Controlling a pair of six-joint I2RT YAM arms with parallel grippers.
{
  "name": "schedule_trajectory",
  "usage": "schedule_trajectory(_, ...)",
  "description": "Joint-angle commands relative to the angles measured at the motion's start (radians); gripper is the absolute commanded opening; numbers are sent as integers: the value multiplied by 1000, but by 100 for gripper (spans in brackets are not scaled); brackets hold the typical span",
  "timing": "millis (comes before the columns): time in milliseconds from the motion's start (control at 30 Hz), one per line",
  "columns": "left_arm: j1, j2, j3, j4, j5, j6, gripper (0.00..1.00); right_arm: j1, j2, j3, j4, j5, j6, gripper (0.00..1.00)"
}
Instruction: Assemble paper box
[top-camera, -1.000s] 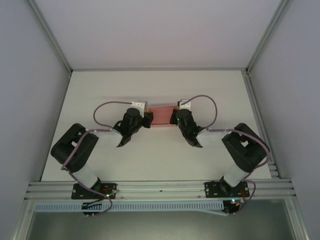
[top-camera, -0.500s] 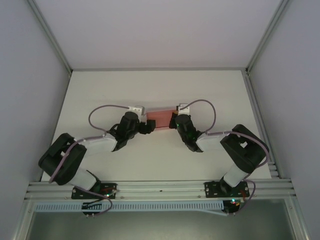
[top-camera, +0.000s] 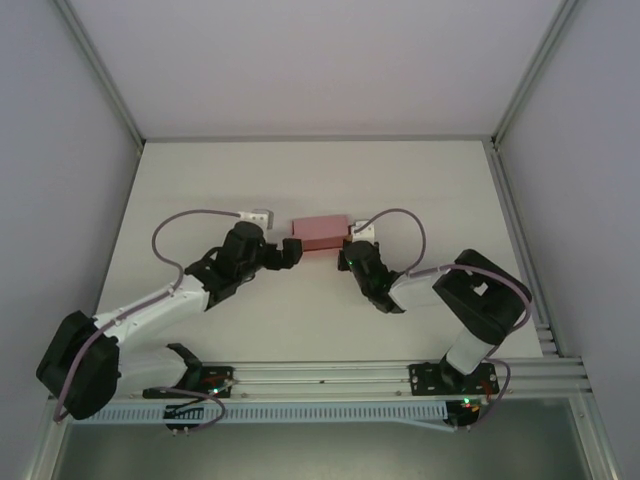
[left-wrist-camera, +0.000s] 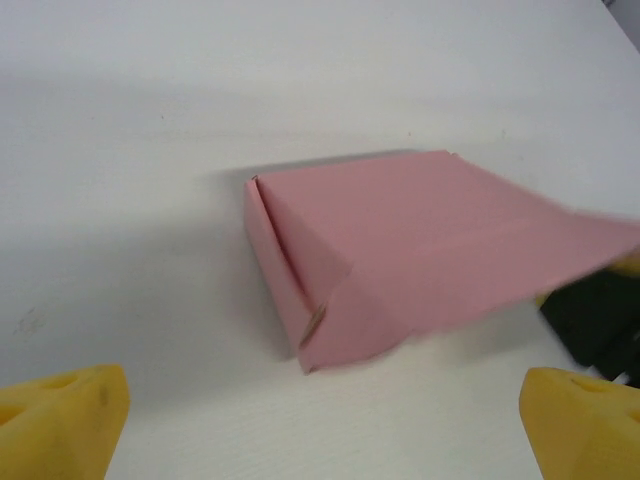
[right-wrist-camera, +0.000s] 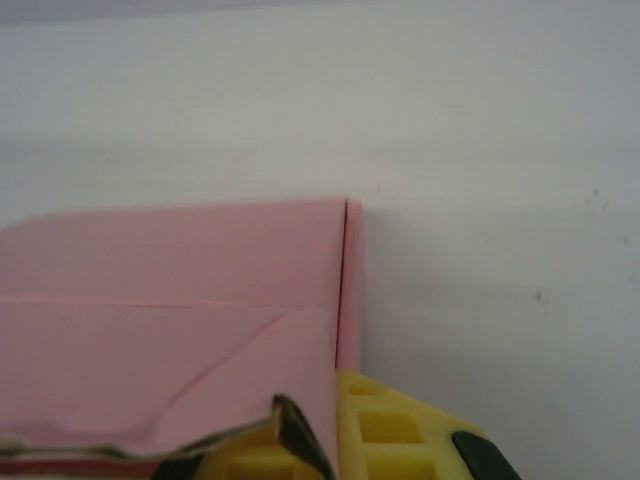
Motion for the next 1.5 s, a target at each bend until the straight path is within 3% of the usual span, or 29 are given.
schedule_trajectory(0,30,43,99,-126,0,-115,100,13,47,-46,-169,15,-20,0)
schedule_trajectory(300,139,320,258,-67,129,-91,100,18,17,-54,-156,23,-33,7)
schedule_trajectory(500,224,513,390,2,287,-12,100,19,-10,-33,-178,-1,-71,15)
schedule_trajectory(633,247,628,457,40,434,49,96,19,-26,-6,-192,16,-99,15)
schedule_trajectory(1000,250,730,498,45,501,82,83,19,-106,103,-339,17,-99,29)
schedule_trajectory(1267,247,761,486,73,551,85,79,21,-194,57,-401,-31,-28,55)
schedule_trajectory(1467,245,779,475,74,567,98,77,28,-339,-57,-456,-157,10,86)
